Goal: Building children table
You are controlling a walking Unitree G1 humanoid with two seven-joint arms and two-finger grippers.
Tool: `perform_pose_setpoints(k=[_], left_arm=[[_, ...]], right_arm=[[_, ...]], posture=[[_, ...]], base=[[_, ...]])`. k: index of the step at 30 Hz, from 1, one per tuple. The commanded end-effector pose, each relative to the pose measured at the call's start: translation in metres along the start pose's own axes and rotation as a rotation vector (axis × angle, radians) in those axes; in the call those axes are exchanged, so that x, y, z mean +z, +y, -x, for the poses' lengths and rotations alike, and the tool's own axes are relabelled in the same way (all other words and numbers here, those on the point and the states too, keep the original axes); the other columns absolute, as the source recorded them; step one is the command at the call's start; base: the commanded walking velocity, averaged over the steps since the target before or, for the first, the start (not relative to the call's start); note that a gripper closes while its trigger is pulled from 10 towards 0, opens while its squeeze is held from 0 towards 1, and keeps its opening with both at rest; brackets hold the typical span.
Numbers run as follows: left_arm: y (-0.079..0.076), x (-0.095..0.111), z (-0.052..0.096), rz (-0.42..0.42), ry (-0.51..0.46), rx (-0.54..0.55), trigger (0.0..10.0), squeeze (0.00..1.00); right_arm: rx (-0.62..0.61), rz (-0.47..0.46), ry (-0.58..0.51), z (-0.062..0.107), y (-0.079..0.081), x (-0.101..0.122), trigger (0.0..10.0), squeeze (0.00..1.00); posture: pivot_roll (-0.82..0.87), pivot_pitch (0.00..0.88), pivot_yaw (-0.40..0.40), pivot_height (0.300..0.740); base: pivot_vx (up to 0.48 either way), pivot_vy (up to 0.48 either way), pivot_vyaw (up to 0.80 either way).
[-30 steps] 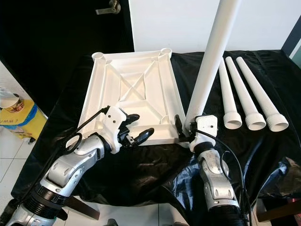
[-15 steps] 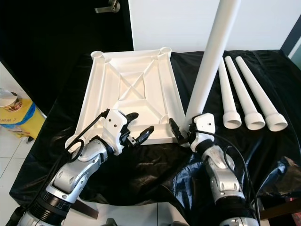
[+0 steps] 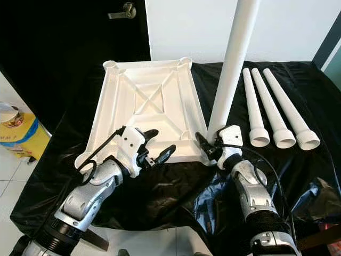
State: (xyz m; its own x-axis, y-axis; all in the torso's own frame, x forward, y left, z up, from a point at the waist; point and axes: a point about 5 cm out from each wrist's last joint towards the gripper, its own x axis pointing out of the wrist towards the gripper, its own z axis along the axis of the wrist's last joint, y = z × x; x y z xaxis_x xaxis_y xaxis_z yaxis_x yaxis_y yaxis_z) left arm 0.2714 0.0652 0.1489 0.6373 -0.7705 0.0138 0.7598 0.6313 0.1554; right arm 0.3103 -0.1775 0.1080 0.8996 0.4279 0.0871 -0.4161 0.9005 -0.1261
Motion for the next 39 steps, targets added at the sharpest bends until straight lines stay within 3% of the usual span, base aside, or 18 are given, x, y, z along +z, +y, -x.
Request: perform_pose_setpoints(k=[1,11,14,22,29,37,38,39], left_arm=[[-0.002,-0.004,0.002,-0.003,0.012,-0.042,10.0,0.00],[0.000,-0.007,0.002,-0.010,0.016,-0.042,10.0,0.00],[0.003,-0.008,0.001,-0.017,0.017,-0.033,10.0,0.00],[0.007,-0.009,-0.003,-0.039,0.030,-0.030,10.0,0.00],[0.016,-0.009,-0.003,-0.046,0.038,0.004,10.0,0.00],[0.021,-0.009,-0.001,-0.052,0.045,0.022,10.0,0.00],[0.023,-0.010,-0.001,-0.057,0.049,0.027,10.0,0.00],[0.023,-0.010,-0.001,-0.057,0.049,0.027,10.0,0.00]], right_arm=[[-0.008,-0.016,0.080,0.005,0.006,-0.017,10.0,0.00],[-0.144,-0.031,0.104,0.006,0.010,-0.026,10.0,0.00],[-0.344,-0.047,0.166,0.012,0.016,-0.038,10.0,0.00],[-0.573,-0.121,0.216,0.023,0.032,-0.048,10.0,0.00],[-0.540,-0.148,0.146,0.018,0.049,-0.038,10.0,0.00],[-0.553,-0.117,0.122,0.021,0.046,-0.033,10.0,0.00],[-0.544,-0.115,0.117,0.022,0.045,-0.032,10.0,1.00],[-0.544,-0.115,0.117,0.022,0.045,-0.032,10.0,1.00]], posture=[[0.00,0.000,-0.019,0.740],[-0.01,0.000,-0.012,0.740],[-0.03,0.000,-0.006,0.740],[-0.04,0.005,0.005,0.740],[-0.04,0.017,0.028,0.740],[-0.04,0.023,0.036,0.740],[-0.03,0.023,0.035,0.740],[-0.03,0.023,0.035,0.740]], base=[[0.000,0.000,0.00],[0.000,0.000,0.00],[0.000,0.000,0.00],[0.000,0.000,0.00],[0.000,0.000,0.00],[0.000,0.000,0.00],[0.000,0.000,0.00],[0.000,0.000,0.00]])
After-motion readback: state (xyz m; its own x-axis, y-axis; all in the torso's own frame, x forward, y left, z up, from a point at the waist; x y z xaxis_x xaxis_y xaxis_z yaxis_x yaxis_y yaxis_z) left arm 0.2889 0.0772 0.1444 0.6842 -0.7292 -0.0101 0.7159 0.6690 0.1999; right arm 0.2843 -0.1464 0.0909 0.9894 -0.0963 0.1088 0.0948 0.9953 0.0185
